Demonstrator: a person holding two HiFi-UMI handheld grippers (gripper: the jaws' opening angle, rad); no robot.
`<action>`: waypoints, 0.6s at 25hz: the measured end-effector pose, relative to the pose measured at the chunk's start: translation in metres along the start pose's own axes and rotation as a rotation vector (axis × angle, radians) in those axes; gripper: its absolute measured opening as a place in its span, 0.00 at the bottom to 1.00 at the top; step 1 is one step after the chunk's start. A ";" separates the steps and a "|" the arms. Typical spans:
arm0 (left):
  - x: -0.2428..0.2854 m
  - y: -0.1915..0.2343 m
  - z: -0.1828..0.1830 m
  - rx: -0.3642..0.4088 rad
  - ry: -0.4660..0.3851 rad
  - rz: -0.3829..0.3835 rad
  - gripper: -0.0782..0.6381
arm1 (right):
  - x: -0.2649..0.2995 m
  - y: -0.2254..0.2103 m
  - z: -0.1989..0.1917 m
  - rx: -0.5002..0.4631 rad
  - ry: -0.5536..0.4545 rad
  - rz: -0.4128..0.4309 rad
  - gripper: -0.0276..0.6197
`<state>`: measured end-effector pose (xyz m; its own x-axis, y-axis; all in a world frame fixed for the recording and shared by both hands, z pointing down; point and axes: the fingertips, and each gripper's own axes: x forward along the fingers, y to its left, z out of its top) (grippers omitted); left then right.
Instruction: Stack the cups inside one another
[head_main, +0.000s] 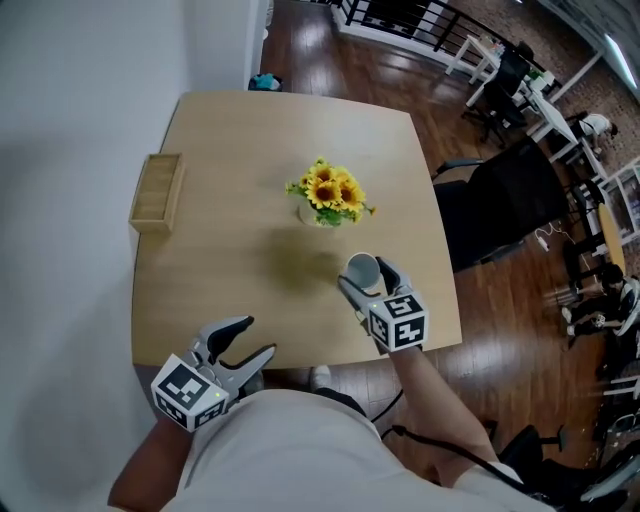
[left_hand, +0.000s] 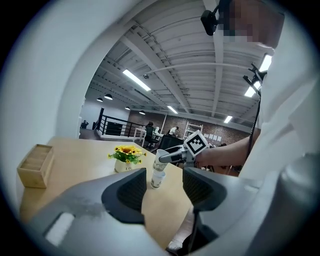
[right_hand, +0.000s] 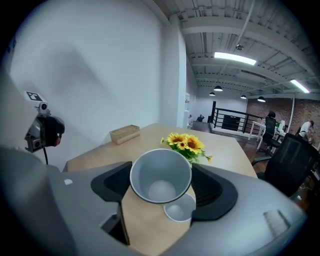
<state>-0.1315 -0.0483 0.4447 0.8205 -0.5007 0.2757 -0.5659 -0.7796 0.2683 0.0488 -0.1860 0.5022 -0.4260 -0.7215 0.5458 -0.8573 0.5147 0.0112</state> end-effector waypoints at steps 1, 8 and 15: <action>0.005 -0.003 0.001 0.000 -0.003 -0.002 0.45 | -0.002 -0.009 -0.004 -0.001 0.005 -0.007 0.63; 0.027 -0.015 -0.003 -0.022 0.009 0.034 0.45 | 0.007 -0.047 -0.036 -0.009 0.049 -0.001 0.63; 0.037 -0.024 -0.002 -0.020 0.024 0.091 0.45 | 0.029 -0.046 -0.064 0.006 0.092 0.079 0.63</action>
<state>-0.0882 -0.0476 0.4503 0.7639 -0.5595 0.3216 -0.6394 -0.7236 0.2600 0.0942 -0.2006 0.5710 -0.4646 -0.6331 0.6192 -0.8238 0.5654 -0.0400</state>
